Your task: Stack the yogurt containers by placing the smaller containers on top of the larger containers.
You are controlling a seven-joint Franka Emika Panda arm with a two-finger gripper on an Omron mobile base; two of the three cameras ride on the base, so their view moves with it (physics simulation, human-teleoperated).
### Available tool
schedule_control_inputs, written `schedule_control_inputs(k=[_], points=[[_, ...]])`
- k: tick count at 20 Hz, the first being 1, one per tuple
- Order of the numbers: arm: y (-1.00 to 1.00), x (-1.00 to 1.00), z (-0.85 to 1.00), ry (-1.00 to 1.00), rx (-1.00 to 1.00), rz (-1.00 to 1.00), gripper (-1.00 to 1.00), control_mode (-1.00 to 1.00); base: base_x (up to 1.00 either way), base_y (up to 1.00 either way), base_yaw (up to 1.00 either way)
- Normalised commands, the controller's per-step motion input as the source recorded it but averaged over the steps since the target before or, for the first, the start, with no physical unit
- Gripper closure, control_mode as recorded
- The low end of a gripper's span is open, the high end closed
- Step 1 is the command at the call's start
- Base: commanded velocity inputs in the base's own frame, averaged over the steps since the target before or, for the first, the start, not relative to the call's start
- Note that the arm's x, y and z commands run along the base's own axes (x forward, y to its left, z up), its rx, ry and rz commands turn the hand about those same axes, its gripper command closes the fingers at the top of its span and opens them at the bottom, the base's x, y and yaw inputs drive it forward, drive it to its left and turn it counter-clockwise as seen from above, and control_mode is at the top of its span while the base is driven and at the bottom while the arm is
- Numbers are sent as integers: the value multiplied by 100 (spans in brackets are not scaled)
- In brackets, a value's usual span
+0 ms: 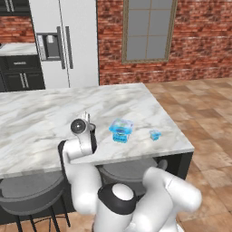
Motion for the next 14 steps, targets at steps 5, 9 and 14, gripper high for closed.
schedule_control_inputs(k=[5, 9, 14], points=[[-1, -15, 41, 0, 0, -10, 100, -100, 0, 0, 0], [-7, -24, 37, 0, 0, -10, 100, -100, 0, 0, 0], [-9, -28, 32, 0, 2, -11, 100, -100, 0, 0, 0]])
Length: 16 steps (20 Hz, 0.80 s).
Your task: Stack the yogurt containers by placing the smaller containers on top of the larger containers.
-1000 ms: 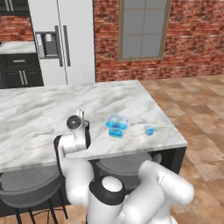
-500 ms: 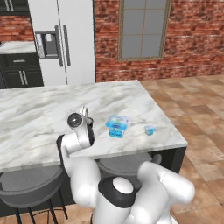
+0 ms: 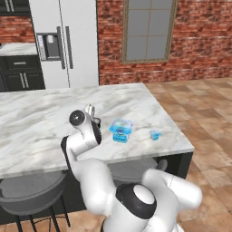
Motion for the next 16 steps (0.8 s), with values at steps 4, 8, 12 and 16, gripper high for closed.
schedule_control_inputs(k=[4, 8, 12, 16], points=[[-9, -28, 25, 0, 1, -11, 100, -100, 0, 0, 0], [-13, -26, 25, 0, 1, -10, 100, -100, 0, 0, 0], [-8, -32, 23, 0, 2, -10, 100, -100, 0, 0, 0], [-4, -28, 16, 0, 2, -10, 100, -100, 0, 0, 0]])
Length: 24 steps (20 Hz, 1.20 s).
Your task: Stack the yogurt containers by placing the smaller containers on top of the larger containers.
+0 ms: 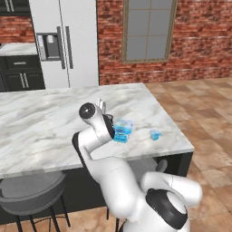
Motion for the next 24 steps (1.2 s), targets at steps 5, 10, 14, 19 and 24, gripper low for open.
schedule_control_inputs(k=[5, 10, 14, 19, 24], points=[[-6, -27, 15, -3, 4, -9, 100, -100, 0, 0, 0], [-6, -24, 14, -2, 3, -11, 100, -100, 0, 0, 0], [-20, -18, 11, 0, 11, -13, 100, -100, 0, 0, 0], [-8, -7, 5, 0, 8, -14, 100, -100, 0, 0, 0], [-4, -1, 4, -1, 6, -11, 100, -100, 0, 0, 0]])
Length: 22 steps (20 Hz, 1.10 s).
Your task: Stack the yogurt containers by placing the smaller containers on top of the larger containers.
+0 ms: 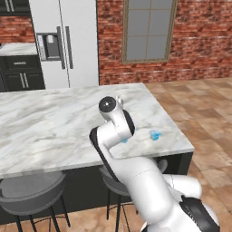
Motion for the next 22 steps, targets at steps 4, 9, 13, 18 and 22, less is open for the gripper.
schedule_control_inputs(k=[4, 9, 13, 18, 22], points=[[-3, -6, 1, -2, 6, -10, 100, -100, 0, 0, 0], [-1, -1, 0, -3, 4, -11, 100, -100, 0, 0, 0], [0, 0, 0, -8, 8, -9, 100, -100, 0, 0, 0], [0, 5, -1, -5, 4, -9, 100, -100, 0, 0, 0], [3, 8, -1, -3, 6, -9, 100, -100, 0, 0, 0]])
